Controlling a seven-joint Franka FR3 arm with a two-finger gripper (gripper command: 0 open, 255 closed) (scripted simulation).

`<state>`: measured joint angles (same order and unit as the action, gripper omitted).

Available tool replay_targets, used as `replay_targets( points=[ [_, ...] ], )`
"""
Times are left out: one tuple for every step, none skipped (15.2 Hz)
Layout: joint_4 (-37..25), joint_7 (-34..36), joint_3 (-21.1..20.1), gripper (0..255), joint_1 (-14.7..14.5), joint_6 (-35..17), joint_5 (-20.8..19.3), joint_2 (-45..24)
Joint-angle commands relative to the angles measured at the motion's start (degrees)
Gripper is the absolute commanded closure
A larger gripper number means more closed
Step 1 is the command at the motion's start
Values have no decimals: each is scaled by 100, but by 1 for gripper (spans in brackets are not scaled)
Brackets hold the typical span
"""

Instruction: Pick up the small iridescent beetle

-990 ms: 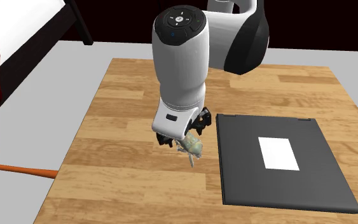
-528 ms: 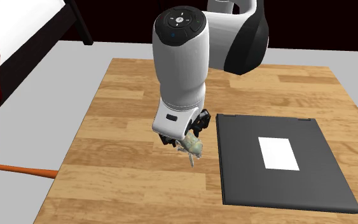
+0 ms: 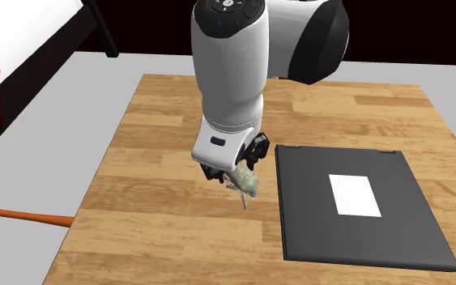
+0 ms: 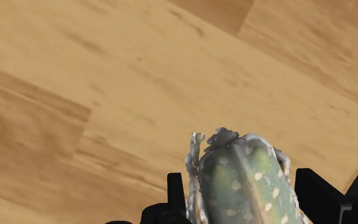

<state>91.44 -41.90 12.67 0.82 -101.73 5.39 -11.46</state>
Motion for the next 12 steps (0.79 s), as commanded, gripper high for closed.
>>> replay_targets(
  points=[
    [-184,10,2,255,5,169,0,-16],
    [-265,14,3,255,7,247,-1,-18],
    [-347,17,4,255,10,326,-1,-23],
    [-432,21,5,255,13,405,0,-29],
    [-519,24,7,255,16,485,1,-36],
    [-609,27,8,255,20,565,2,-45],
    [-700,30,9,255,24,646,4,-55],
    [-795,32,10,255,28,728,6,-68],
    [-891,35,12,255,32,811,8,-82],
    [-991,37,13,255,37,895,12,-98],
    [-1004,37,13,255,38,907,12,-99],
    [-1005,37,13,255,38,907,12,-100]
  ],
)
